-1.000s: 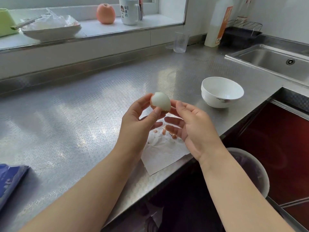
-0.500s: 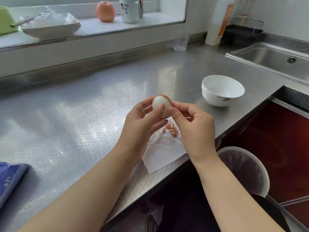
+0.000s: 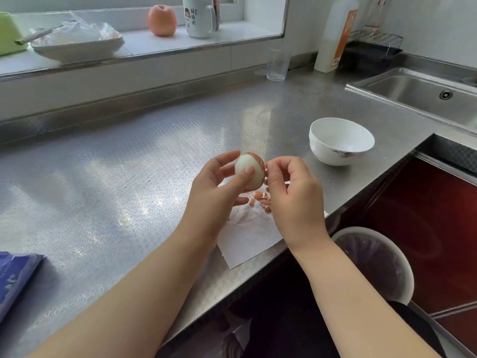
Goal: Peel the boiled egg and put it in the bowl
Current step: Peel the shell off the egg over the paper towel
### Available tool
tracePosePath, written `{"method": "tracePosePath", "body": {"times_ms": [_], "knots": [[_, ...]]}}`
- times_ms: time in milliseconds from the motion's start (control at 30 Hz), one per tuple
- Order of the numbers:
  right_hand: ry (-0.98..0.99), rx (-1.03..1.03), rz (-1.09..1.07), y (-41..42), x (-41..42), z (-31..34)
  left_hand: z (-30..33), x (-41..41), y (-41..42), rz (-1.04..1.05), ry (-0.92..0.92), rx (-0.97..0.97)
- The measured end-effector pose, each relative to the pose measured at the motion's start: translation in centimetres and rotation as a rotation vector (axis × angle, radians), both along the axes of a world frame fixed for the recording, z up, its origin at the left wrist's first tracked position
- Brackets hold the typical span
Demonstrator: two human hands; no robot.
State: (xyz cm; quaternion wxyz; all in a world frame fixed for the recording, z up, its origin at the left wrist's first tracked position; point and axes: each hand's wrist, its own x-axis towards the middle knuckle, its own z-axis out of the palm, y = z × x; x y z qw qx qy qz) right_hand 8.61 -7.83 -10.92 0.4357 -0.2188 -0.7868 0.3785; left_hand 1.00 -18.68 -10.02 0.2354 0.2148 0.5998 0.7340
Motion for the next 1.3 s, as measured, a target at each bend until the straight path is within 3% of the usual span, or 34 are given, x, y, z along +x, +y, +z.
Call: {"method": "tracePosePath", "body": {"times_ms": [67,167,367,467,567,700,833,1000,1100,1300], "knots": [[0.016,-0.175,0.048,0.2,0.0,0.4,-0.1,-0.1,0.0,-0.018,-0.036,0.011],[0.038,-0.273,0.096,0.9,0.5,0.8,-0.1,-0.2,0.0,-0.043,-0.114,0.063],[-0.302,-0.122,0.181,1.9,1.7,1.1,0.1,-0.7,0.0,-0.079,-0.293,0.188],[-0.216,-0.147,0.206,1.5,1.8,1.5,0.2,-0.8,0.1,-0.112,-0.322,0.222],[-0.075,-0.207,0.246,0.7,1.3,2.0,0.1,-0.7,0.0,-0.127,-0.291,0.225],[-0.080,-0.020,0.159,0.6,1.1,2.0,0.0,-0.6,0.0,-0.064,-0.139,0.138],[-0.073,-0.024,0.184,1.1,1.4,2.3,-0.3,-0.7,0.0,-0.009,0.019,0.037],[-0.129,0.223,0.092,1.1,1.5,2.3,-0.3,-0.7,0.1,0.003,0.018,0.065],[-0.093,0.250,0.005,0.9,1.2,1.9,-0.2,-0.6,0.1,-0.024,-0.023,0.085],[-0.038,-0.214,0.126,1.6,0.9,2.1,0.1,-0.8,0.1,-0.065,-0.186,0.176]]}}
